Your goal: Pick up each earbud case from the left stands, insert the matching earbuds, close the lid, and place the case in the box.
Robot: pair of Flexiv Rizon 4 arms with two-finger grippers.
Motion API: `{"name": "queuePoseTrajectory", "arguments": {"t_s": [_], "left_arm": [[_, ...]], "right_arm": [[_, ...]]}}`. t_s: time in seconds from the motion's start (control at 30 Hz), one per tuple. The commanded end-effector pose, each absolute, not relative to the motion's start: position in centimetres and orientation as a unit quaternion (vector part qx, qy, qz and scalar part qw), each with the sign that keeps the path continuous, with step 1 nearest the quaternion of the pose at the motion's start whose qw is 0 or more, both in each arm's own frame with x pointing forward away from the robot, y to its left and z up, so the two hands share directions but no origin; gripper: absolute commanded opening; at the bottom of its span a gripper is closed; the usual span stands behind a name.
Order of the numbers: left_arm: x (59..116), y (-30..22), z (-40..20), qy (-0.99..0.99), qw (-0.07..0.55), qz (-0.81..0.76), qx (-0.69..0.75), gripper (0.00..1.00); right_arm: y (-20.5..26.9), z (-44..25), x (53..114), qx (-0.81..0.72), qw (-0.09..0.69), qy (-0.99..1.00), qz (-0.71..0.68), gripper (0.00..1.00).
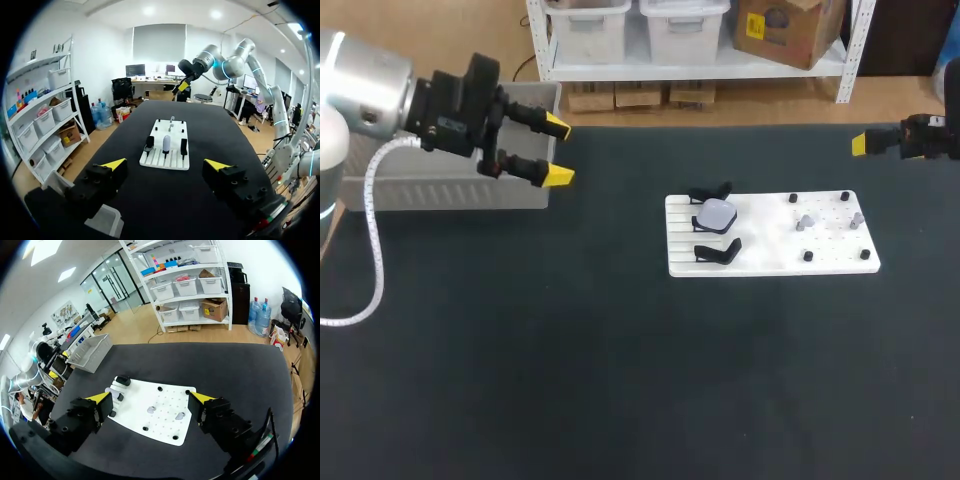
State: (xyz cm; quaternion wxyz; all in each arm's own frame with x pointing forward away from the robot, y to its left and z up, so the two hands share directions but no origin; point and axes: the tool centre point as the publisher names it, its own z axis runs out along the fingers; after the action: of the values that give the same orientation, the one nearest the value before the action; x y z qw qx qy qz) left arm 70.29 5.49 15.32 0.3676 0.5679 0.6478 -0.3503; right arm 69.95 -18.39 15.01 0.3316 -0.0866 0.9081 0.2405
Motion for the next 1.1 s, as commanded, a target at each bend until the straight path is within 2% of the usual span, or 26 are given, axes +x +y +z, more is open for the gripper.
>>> {"name": "queuePoseTrajectory", "arguments": {"t_s": [0.03,0.2,0.63,0.97,1.0,1.07,1.1], "left_arm": [[70.6,5.5,15.2,0.645,0.365,-0.354,0.57,1.0],[70.4,5.5,15.0,0.652,0.375,-0.345,0.561,1.0],[70.7,-2.6,11.1,0.62,0.367,-0.354,0.596,1.0],[70.6,-5.0,8.7,0.6,0.36,-0.378,0.607,1.0],[70.5,-5.4,8.7,0.594,0.36,-0.381,0.61,0.82],[70.6,-5.8,8.5,0.588,0.358,-0.385,0.615,0.82],[70.6,-6.0,8.4,0.587,0.358,-0.388,0.614,0.65]], "right_arm": [[-18.5,15.0,69.9,-0.087,0.331,0.908,0.242,1.0],[-18.5,15.0,69.9,-0.087,0.331,0.908,0.242,1.0],[-18.5,15.0,69.9,-0.087,0.331,0.908,0.242,1.0],[-18.5,15.0,69.9,-0.087,0.331,0.908,0.242,1.0],[-18.5,15.0,69.9,-0.087,0.331,0.908,0.242,1.0],[-18.5,15.0,69.9,-0.087,0.331,0.908,0.242,1.0],[-18.5,15.0,69.9,-0.087,0.331,0.908,0.242,1.0]]}}
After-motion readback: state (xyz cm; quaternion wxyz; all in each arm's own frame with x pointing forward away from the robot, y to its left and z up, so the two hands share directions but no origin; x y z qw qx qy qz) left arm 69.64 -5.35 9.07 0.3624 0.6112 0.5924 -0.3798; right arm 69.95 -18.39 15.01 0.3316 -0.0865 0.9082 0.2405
